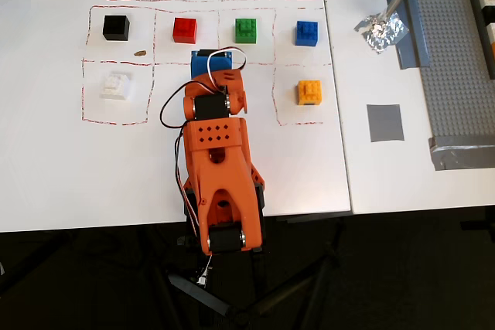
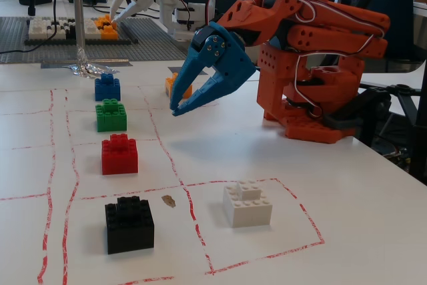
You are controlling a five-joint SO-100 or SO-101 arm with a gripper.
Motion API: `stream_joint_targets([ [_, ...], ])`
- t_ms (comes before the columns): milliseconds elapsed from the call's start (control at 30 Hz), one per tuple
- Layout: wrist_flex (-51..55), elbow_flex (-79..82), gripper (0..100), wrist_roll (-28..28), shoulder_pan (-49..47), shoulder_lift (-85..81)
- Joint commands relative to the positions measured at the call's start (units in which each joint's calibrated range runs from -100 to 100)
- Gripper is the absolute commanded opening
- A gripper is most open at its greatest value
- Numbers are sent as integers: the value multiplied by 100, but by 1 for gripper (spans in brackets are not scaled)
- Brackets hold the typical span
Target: Grab the block and put it in the grey marker
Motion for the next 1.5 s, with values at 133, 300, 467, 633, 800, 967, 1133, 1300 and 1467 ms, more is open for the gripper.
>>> stream_joint_targets([
  [133, -146, 72, 0, 63, 66, -129],
  [300, -146, 72, 0, 63, 66, -129],
  [467, -146, 72, 0, 63, 66, -129],
  [633, -146, 72, 0, 63, 66, -129],
  [800, -146, 72, 0, 63, 66, -129],
  [967, -146, 72, 0, 63, 66, -129],
  [1133, -146, 72, 0, 63, 66, -129],
  [1300, -146, 72, 0, 39, 75, -129],
  [1467, -155, 72, 0, 10, 127, -129],
])
